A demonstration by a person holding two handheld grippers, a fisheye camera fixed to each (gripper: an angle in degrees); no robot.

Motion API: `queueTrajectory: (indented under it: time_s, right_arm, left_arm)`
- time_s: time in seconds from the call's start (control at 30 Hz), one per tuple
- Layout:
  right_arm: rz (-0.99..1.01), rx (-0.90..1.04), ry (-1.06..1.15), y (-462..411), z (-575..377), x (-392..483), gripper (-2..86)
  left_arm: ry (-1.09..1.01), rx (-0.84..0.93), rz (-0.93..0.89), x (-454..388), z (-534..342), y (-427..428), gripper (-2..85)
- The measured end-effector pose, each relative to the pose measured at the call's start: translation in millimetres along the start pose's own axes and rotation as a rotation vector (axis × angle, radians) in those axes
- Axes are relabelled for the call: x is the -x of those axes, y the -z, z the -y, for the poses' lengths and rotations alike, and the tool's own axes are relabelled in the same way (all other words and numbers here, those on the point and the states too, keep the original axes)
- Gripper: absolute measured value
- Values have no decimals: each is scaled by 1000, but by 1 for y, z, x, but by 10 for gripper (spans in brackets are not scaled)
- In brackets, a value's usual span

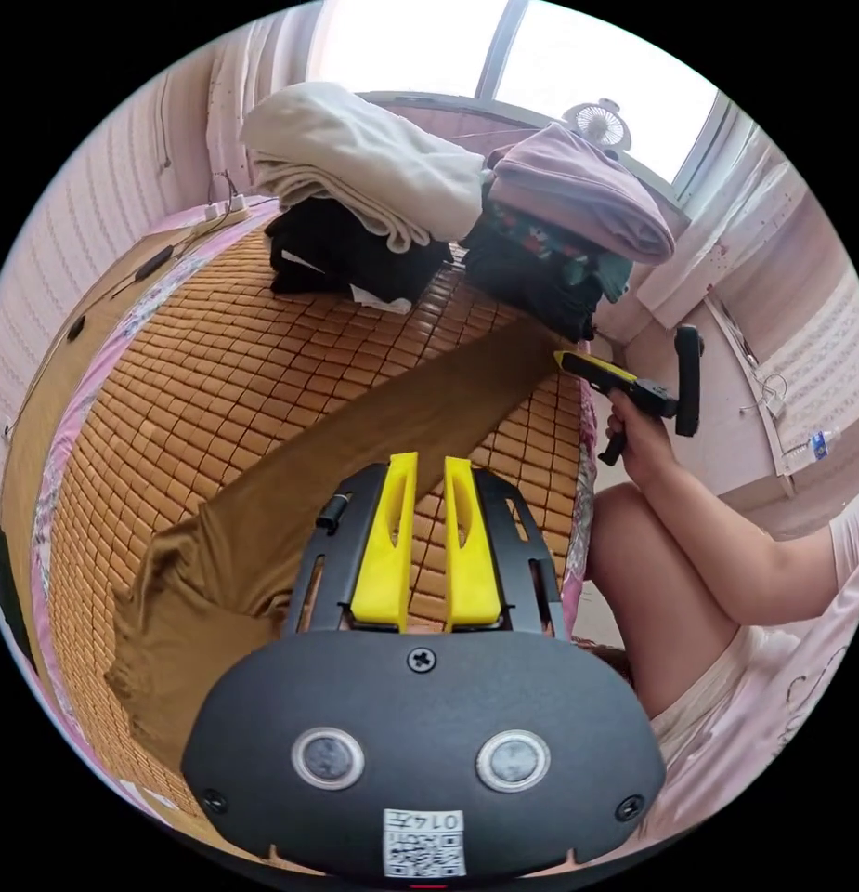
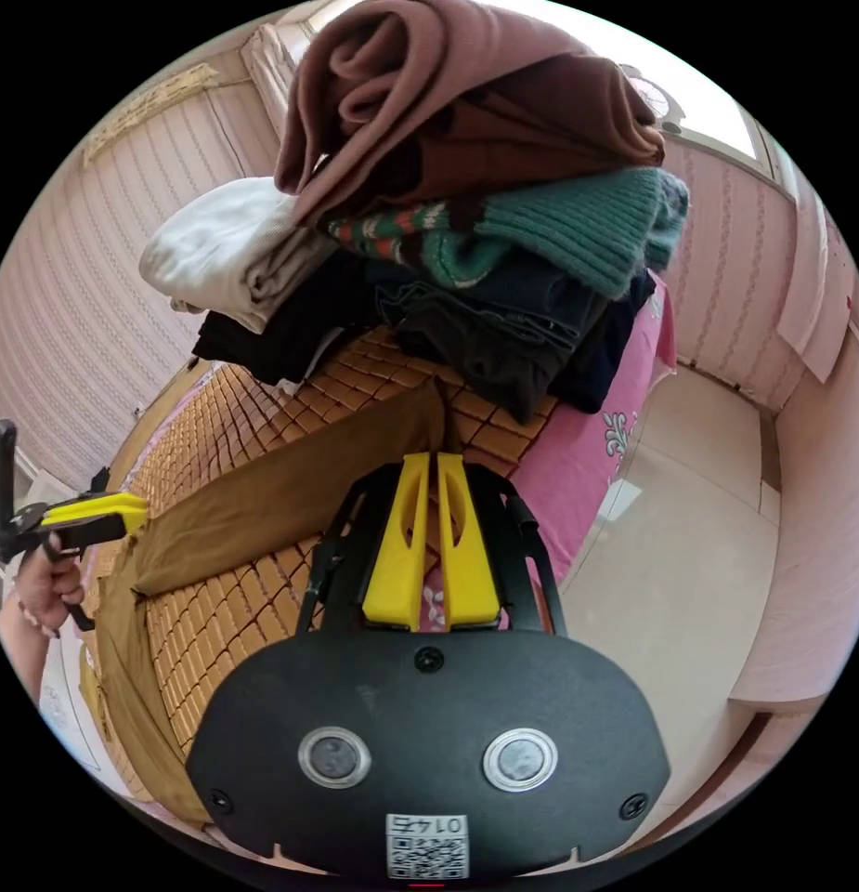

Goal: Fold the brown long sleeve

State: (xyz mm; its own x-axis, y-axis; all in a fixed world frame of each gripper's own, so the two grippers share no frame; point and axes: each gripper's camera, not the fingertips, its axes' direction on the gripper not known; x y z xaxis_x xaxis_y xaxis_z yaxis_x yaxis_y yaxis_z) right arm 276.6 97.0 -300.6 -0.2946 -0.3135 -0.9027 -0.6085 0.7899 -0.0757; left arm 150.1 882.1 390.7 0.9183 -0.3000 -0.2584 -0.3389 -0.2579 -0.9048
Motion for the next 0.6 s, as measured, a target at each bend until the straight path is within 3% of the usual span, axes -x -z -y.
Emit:
queueTrajectory:
  time_s: [0.4,0.6]
  right_arm:
    - [91,-3,-100,3,5,-48,5]
    - [112,-56,-27,17,8,-40,4]
  left_arm:
    - [-33,243,173,7,68,-71,82]
    - [23,209,115,14,69,-49,-1]
